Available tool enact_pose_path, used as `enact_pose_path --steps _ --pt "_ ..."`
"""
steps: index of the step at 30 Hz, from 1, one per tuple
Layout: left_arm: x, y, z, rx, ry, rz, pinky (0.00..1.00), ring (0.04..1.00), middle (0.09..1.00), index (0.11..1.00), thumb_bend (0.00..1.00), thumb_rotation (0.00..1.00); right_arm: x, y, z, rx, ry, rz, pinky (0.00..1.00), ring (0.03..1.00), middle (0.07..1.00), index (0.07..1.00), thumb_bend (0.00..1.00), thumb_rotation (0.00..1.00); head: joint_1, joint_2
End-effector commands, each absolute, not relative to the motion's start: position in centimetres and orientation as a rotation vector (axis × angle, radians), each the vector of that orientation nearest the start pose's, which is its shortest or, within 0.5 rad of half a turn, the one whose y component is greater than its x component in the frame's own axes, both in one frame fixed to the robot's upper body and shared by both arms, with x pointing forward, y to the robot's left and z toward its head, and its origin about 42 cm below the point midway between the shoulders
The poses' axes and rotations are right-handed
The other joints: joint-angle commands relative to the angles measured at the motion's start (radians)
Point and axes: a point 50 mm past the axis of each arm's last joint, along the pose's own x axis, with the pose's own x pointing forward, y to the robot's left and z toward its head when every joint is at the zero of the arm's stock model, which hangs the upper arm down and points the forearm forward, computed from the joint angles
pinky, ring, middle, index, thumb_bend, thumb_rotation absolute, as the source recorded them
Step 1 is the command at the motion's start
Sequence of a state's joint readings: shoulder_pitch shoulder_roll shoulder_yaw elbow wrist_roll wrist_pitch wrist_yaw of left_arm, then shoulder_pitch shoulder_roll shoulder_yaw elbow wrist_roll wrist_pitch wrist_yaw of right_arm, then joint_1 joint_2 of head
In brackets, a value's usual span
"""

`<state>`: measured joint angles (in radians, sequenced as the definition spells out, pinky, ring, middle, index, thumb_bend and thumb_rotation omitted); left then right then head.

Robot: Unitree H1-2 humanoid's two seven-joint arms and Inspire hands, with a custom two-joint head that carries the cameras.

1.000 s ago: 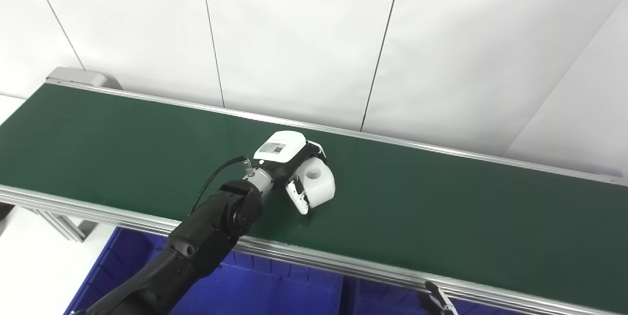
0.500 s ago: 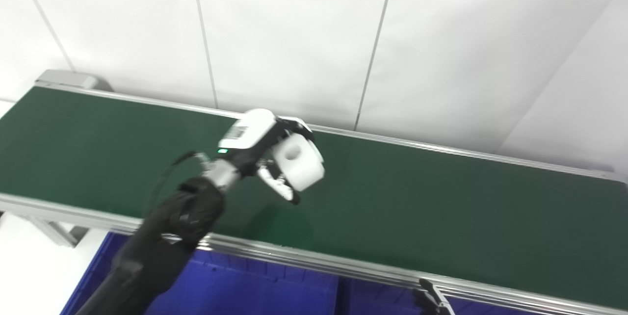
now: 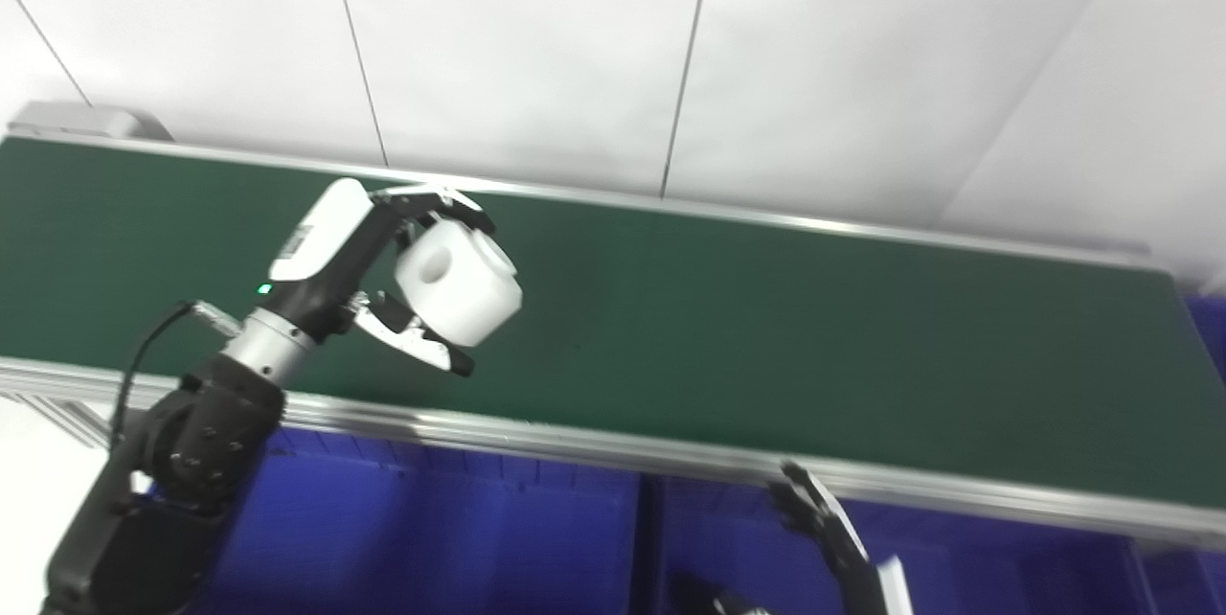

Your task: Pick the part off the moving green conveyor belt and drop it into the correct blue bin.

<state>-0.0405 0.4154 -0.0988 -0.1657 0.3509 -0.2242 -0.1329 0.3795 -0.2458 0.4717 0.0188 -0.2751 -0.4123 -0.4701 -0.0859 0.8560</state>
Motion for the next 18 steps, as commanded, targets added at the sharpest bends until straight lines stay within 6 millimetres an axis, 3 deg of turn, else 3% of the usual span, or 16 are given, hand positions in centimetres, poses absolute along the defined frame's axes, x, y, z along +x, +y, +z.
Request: enact_pose_path --steps 1,8,10,13,16,18 --pt "27.9 28.9 18.1 0.768 -0.428 -0.318 0.28 0.399 0.496 0.497 0.5 0.0 11.8 -19.4 5.0 -0.257 -0.164 0.085 0.75 0.791 0.807 0.886 0.8 0.41 -0.005 0.014" --pt "25.1 28.4 15.6 0.729 -0.369 -0.371 0.19 0.44 0.496 0.48 0.5 0.0 12.1 -19.4 5.6 -0.247 -0.174 0.079 0.74 0.774 0.803 0.88 0.8 0.4 -0.002 0.038" --pt "24.1 28.3 15.1 0.699 -0.332 -0.384 0.28 0.396 0.52 0.477 0.5 0.0 12.0 -19.5 5.7 -0.247 -0.172 0.078 0.74 0.777 0.805 0.88 0.81 0.41 -0.002 0.041" --pt "22.6 28.0 14.3 0.671 -0.302 -0.402 0.28 0.417 0.52 0.469 0.5 0.0 11.9 -19.6 5.8 -0.239 -0.166 0.078 0.74 0.777 0.806 0.878 0.81 0.41 0.0 0.042" --pt "21.3 27.7 13.3 0.645 -0.26 -0.425 0.34 0.399 0.526 0.466 0.5 0.0 11.8 -19.7 5.9 -0.244 -0.164 0.077 0.74 0.777 0.802 0.879 0.82 0.42 0.007 0.045" --pt "20.2 27.5 12.3 0.643 -0.211 -0.442 0.39 0.442 0.52 0.459 0.5 0.0 11.8 -19.8 6.0 -0.246 -0.164 0.076 0.74 0.776 0.802 0.879 0.82 0.42 0.01 0.045"
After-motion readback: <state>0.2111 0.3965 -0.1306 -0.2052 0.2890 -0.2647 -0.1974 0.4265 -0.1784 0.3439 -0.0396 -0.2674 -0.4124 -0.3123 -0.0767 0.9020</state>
